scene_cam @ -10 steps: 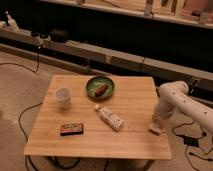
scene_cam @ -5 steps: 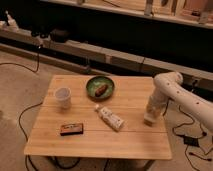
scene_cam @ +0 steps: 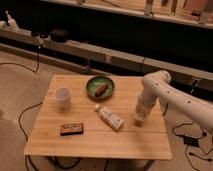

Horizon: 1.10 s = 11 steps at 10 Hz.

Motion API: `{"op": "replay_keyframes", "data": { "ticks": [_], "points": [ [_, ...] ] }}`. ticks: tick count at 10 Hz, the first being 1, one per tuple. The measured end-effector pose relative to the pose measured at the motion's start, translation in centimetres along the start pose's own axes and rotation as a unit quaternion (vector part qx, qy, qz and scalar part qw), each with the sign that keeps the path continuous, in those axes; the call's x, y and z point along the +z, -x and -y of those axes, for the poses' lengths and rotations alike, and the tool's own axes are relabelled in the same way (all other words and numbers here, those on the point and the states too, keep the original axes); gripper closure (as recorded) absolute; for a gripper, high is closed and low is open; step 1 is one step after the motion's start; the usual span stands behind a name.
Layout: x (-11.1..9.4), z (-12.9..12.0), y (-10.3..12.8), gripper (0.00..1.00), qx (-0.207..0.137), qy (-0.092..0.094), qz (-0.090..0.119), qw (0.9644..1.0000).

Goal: Wipe the white sponge on the table

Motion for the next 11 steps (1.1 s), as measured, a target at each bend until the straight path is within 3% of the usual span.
{"op": "replay_keyframes", "data": {
  "ticks": [6,11],
  "points": [
    [1.6,1.5,7.2,0.70,-0.054,0.001,0.038,0.9978],
    [2.7,-2.6,10.9,0.70,-0.043,0.018,0.075,0.9961]
  ]
}}
